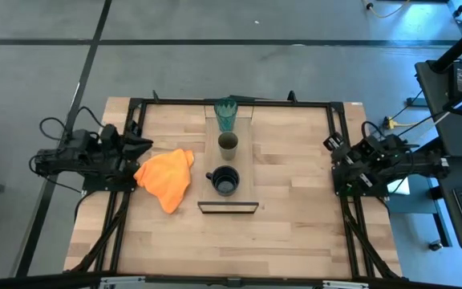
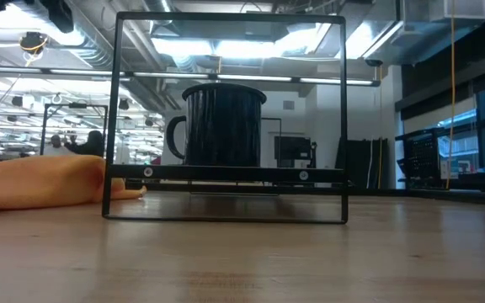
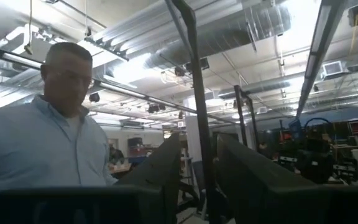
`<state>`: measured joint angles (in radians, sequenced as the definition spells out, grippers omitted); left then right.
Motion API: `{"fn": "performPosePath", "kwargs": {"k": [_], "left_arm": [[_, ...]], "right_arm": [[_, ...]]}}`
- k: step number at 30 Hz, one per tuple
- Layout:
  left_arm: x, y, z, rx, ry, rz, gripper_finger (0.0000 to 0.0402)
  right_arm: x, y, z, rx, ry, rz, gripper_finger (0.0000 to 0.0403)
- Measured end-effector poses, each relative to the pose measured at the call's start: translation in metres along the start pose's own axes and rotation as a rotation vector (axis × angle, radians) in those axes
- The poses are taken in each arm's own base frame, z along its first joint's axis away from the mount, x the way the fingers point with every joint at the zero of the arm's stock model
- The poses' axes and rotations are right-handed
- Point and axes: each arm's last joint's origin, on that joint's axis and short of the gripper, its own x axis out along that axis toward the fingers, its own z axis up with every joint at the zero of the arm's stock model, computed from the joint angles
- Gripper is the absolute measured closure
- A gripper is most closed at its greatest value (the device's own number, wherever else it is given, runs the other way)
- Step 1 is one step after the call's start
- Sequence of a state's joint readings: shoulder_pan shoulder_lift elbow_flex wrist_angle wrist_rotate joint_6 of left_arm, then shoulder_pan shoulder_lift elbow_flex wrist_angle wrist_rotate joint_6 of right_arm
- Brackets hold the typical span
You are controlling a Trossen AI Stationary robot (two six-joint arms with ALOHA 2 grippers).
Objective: Stack small to large cups/mugs on shelf
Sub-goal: Return to Home Position
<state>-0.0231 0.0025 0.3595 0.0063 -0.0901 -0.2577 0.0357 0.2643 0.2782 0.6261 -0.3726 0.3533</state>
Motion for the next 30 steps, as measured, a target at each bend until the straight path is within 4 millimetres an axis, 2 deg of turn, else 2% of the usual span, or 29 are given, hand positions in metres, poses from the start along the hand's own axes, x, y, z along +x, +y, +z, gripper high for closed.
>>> {"fn": "performPosePath", "kwargs": {"k": [3,12,20,25,30], "left_arm": [[0.001,0.001,-0.006,0.001,0.014,0.006,0.0355],[0.005,0.012,-0.041,-0.032,0.1,0.089,0.0355],[0.005,0.019,-0.068,-0.025,0.15,0.105,0.0355],[0.004,0.025,-0.09,-0.021,0.188,0.13,0.0355],[0.001,0.031,-0.109,-0.041,0.237,0.164,0.0355]], "right_arm": [[-0.009,0.0,-0.011,-0.009,0.001,-0.014,0.0294],[-0.033,-0.005,-0.046,-0.076,-0.025,-0.06,0.0294],[-0.039,-0.006,-0.057,-0.126,-0.002,-0.039,0.0294],[-0.04,-0.01,-0.07,-0.237,0.134,-0.068,0.0294],[-0.042,-0.014,-0.081,-0.173,0.248,-0.095,0.0294]]}}
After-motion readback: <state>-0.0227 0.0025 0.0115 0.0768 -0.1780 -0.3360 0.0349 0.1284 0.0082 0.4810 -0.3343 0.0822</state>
